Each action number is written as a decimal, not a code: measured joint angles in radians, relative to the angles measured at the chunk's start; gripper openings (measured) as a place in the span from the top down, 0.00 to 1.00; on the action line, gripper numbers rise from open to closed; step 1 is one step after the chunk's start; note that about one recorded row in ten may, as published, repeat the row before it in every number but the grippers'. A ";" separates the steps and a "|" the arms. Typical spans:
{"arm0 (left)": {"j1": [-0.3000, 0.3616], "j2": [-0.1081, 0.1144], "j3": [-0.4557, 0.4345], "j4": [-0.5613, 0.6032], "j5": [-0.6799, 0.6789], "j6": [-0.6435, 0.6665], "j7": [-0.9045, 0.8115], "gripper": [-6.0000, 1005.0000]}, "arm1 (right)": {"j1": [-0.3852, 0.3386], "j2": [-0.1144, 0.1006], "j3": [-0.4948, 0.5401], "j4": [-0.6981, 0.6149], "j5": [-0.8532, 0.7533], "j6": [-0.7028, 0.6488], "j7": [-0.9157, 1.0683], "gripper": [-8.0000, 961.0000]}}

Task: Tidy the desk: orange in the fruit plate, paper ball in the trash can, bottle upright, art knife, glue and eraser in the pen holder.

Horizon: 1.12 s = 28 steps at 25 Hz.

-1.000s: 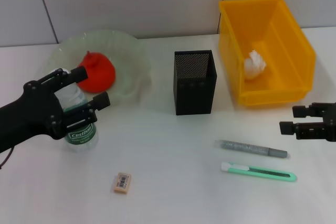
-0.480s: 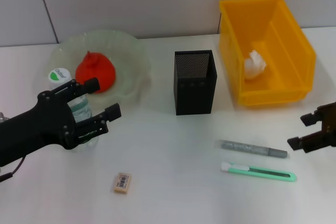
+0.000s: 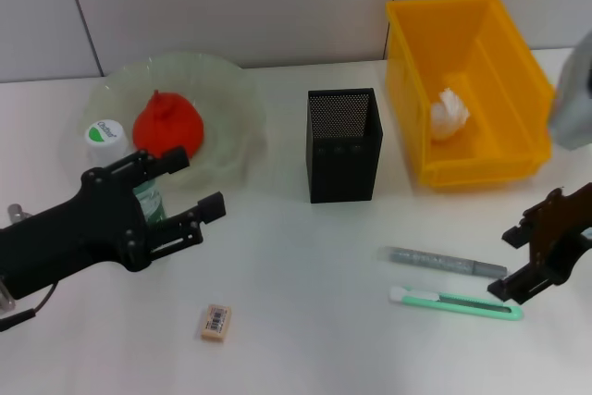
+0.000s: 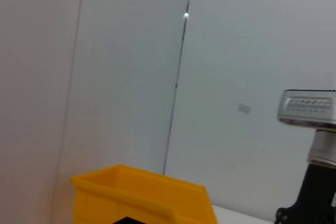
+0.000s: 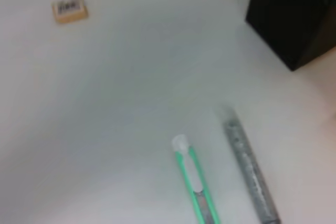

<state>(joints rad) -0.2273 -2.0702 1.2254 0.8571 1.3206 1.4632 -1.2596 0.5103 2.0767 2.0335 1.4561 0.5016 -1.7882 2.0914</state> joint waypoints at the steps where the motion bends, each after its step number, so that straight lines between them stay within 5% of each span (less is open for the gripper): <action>1: 0.000 0.000 0.000 0.000 0.000 0.000 0.000 0.22 | 0.000 0.000 0.000 0.000 0.000 0.000 0.000 0.18; 28: 0.014 0.007 0.011 0.002 0.077 0.040 0.052 0.22 | 0.074 0.002 -0.219 -0.073 -0.005 0.075 0.079 0.18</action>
<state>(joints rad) -0.2130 -2.0631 1.2362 0.8586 1.3981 1.5031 -1.2072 0.5839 2.0786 1.8142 1.3834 0.4961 -1.7136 2.1706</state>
